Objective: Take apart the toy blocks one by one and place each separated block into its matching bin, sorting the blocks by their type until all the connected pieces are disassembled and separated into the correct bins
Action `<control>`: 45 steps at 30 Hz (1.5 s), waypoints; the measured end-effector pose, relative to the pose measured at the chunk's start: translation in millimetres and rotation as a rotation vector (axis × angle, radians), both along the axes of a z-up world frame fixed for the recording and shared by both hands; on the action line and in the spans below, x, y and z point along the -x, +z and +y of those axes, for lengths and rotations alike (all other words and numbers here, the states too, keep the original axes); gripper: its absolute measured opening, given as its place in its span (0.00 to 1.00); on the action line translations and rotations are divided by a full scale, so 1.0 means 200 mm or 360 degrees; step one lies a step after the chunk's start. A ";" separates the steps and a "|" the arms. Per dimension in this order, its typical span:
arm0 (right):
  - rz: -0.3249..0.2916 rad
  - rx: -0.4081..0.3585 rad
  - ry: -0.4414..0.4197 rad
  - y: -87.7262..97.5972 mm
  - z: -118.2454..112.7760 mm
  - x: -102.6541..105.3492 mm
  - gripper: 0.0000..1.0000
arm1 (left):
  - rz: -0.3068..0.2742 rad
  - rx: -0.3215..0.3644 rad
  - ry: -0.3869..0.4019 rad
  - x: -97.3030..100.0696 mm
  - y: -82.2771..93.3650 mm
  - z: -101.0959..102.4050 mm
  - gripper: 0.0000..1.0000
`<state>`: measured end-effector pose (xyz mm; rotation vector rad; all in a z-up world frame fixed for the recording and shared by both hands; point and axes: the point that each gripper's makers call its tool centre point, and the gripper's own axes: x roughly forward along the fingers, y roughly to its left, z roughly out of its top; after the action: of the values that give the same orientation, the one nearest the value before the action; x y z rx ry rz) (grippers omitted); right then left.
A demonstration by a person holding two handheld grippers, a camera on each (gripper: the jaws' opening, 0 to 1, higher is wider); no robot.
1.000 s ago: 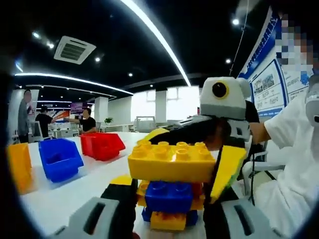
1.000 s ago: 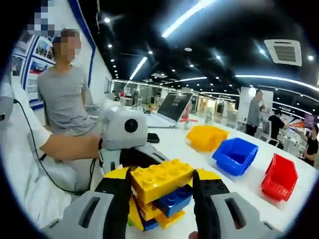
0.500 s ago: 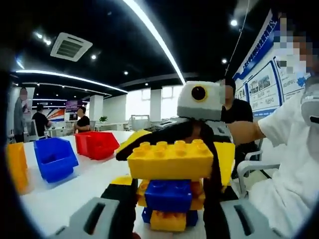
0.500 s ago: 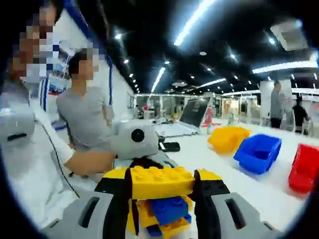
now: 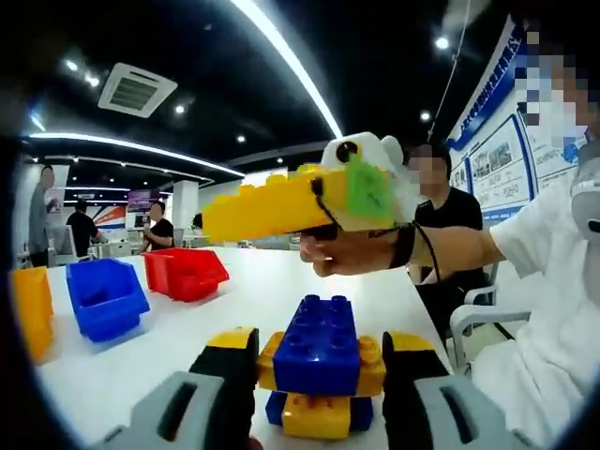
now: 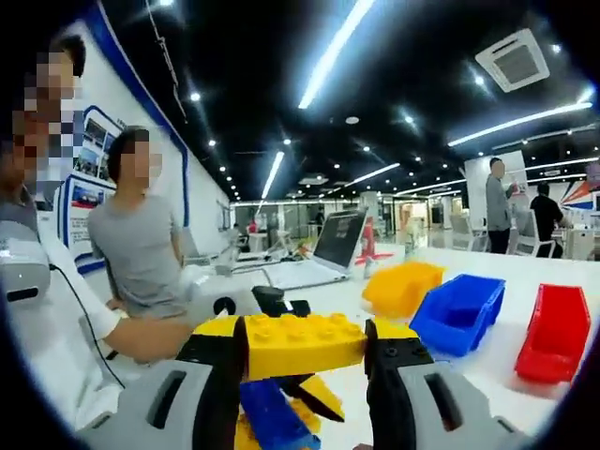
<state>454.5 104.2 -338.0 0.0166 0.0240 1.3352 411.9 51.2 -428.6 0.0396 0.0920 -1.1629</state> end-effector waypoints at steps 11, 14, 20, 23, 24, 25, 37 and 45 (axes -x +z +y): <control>0.0071 0.0029 -0.0150 0.21 0.22 -0.28 0.52 | 0.0005 0.0023 0.0032 -0.01 0.01 0.03 0.55; 0.0084 0.0053 -0.0177 0.23 0.35 -0.38 0.52 | -0.0015 0.0017 0.0029 -0.01 0.01 0.04 0.54; 0.0091 0.0157 -0.0223 0.19 0.62 -0.58 0.52 | -0.0008 0.0007 0.0022 -0.04 -0.01 0.05 0.53; 0.0101 0.0208 -0.0253 0.13 0.75 -0.69 0.52 | 0.0004 0.0013 0.0035 -0.06 -0.01 0.05 0.52; 0.0112 0.0224 -0.0263 0.11 0.79 -0.72 0.52 | 0.0003 0.0015 0.0042 -0.07 -0.01 0.06 0.52; 0.0113 0.0243 -0.0281 0.09 0.85 -0.77 0.52 | 0.0004 0.0016 0.0054 -0.08 -0.01 0.07 0.51; 0.0099 0.0431 -0.0526 -0.11 1.06 -1.11 0.52 | 0.0030 -0.0004 0.0156 -0.33 -0.04 0.25 0.50; 0.0025 0.0513 -0.0601 -0.17 1.10 -1.12 0.53 | 0.0029 -0.0004 0.0160 -0.33 -0.04 0.25 0.50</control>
<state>677.7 324.1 -371.8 -0.2314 0.2379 0.9417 478.3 101.1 -437.5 0.0262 0.1105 -1.0626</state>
